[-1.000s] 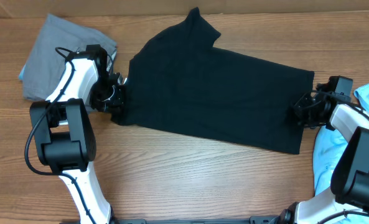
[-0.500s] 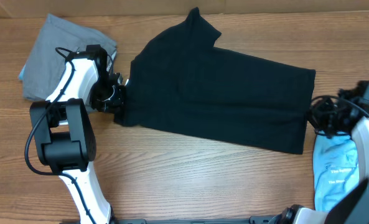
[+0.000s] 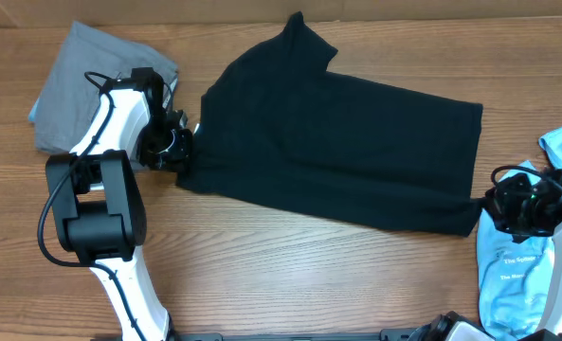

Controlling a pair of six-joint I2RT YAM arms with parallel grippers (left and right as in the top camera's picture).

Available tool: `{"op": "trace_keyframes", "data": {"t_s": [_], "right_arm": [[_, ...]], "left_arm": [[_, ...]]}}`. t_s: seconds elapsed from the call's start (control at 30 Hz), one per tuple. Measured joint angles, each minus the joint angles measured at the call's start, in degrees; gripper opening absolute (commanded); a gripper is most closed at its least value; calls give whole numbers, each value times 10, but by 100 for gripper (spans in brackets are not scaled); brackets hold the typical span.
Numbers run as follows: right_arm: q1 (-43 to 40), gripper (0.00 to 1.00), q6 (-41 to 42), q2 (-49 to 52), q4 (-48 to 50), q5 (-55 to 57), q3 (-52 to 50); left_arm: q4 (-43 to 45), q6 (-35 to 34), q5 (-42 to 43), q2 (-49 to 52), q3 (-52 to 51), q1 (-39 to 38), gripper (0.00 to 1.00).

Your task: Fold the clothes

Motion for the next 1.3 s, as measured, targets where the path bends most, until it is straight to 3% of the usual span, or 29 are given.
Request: {"op": "trace_keyframes", "data": {"t_s": [0.27, 0.3, 0.33, 0.37, 0.43, 0.77, 0.93, 1.1, 1.2, 1.3], "right_arm": [[0, 11, 17, 42, 61, 30, 0], [0, 16, 19, 54, 60, 31, 0], [0, 34, 20, 65, 59, 32, 0], [0, 43, 21, 76, 59, 34, 0], [0, 51, 25, 99, 66, 37, 0], [4, 55, -31, 122, 102, -5, 0], [31, 46, -91, 122, 102, -60, 0], [82, 28, -97, 122, 61, -71, -1], [110, 31, -57, 122, 50, -38, -16], [116, 37, -32, 122, 63, -13, -52]], "left_arm": [[1, 0, 1, 0, 0, 0, 18], [1, 0, 1, 0, 0, 0, 18], [1, 0, 1, 0, 0, 0, 18], [1, 0, 1, 0, 0, 0, 18], [2, 0, 1, 0, 0, 0, 17], [-9, 1, 15, 0, 0, 0, 20], [-41, 12, 67, -3, 26, 0, 24], [-50, 14, 92, -54, 58, -4, 26], [-75, 14, 92, -84, 65, -14, 28], [-75, 16, 89, -91, 52, -30, 38]]}}
